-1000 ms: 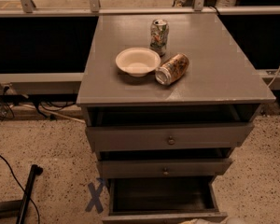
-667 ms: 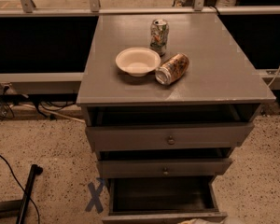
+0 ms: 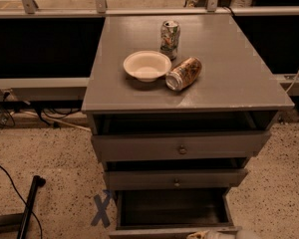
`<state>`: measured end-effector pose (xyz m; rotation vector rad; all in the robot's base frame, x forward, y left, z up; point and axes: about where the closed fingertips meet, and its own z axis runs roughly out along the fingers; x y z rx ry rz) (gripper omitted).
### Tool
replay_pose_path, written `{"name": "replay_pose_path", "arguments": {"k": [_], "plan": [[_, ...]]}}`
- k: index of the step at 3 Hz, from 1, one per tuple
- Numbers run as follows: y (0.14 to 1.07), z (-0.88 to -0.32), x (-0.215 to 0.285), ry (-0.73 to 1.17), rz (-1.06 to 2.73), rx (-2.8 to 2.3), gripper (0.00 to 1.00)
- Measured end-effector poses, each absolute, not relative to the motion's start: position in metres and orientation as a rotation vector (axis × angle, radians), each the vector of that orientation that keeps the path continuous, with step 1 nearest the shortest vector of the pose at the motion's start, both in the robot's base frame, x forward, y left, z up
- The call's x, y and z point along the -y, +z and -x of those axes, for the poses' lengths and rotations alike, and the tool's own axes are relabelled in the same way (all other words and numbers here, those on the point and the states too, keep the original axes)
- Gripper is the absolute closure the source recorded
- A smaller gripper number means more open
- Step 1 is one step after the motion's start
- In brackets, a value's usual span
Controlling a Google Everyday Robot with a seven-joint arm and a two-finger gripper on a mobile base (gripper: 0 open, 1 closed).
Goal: Close bottom drawer
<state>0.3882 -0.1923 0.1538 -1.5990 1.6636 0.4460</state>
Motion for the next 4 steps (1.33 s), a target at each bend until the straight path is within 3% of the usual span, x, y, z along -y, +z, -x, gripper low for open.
{"name": "replay_pose_path", "arguments": {"k": [2,4], "plan": [[0.176,-0.440,0.189,0.379,1.521,-1.609,1.00],[0.178,-0.440,0.181,0.396,1.542,-1.589,1.00]]}}
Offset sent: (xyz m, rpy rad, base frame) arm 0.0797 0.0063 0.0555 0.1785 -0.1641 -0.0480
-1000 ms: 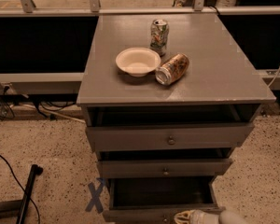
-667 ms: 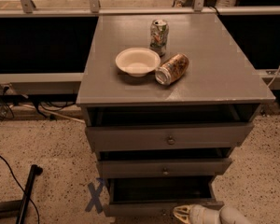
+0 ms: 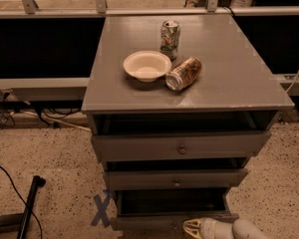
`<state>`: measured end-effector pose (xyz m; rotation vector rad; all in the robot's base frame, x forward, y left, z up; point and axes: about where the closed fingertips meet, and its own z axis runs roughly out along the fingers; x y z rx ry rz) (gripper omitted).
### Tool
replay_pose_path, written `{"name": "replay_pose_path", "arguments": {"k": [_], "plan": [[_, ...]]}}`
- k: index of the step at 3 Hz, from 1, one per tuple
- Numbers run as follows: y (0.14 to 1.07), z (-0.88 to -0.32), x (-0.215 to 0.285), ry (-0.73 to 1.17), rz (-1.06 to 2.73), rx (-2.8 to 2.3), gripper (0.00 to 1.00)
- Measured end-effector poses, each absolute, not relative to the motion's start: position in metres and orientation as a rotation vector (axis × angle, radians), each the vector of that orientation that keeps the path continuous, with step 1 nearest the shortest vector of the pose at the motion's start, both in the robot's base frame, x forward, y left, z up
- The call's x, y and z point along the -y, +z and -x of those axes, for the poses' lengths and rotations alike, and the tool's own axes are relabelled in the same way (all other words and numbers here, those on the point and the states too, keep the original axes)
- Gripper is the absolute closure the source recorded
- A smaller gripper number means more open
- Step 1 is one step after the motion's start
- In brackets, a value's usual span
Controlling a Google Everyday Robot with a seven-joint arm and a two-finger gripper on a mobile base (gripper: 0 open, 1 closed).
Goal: Close bottom drawer
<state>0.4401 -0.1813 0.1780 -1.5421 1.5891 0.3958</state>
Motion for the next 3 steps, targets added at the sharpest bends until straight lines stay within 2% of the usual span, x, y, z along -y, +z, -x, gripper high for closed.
{"name": "replay_pose_path", "arguments": {"k": [3], "plan": [[0.156,-0.519,0.196,0.114,1.458,-1.644,1.00]]}}
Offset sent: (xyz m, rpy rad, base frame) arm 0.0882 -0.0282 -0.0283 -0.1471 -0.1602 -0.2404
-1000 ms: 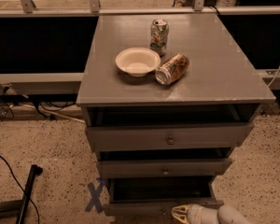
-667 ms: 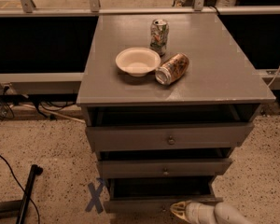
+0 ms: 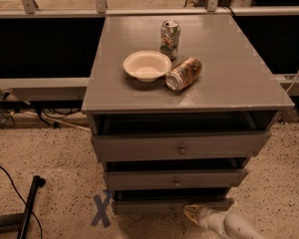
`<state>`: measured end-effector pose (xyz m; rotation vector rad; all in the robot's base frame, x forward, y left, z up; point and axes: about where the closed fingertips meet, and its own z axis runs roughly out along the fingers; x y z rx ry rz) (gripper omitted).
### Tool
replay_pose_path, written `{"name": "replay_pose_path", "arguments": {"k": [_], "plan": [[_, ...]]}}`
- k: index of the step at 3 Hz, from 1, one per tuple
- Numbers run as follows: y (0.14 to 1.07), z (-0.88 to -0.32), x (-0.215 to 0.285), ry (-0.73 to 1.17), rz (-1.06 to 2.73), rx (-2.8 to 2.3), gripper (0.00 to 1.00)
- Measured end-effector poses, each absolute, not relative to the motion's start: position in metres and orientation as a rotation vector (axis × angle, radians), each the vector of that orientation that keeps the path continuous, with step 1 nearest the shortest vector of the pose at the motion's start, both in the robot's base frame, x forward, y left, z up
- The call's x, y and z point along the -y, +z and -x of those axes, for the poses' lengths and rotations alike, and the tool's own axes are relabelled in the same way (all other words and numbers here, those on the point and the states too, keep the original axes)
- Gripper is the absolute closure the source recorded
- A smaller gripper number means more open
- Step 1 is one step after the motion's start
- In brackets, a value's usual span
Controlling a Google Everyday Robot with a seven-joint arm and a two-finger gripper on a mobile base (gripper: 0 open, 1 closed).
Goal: Close bottom drawer
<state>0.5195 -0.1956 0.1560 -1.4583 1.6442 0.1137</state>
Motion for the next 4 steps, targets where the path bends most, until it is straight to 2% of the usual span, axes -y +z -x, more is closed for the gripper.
{"name": "replay_pose_path", "arguments": {"k": [2,4], "plan": [[0.141,-0.562,0.207,0.054,1.421,-1.617,1.00],[0.145,-0.517,0.206,0.177,1.525,-1.590,1.00]]}}
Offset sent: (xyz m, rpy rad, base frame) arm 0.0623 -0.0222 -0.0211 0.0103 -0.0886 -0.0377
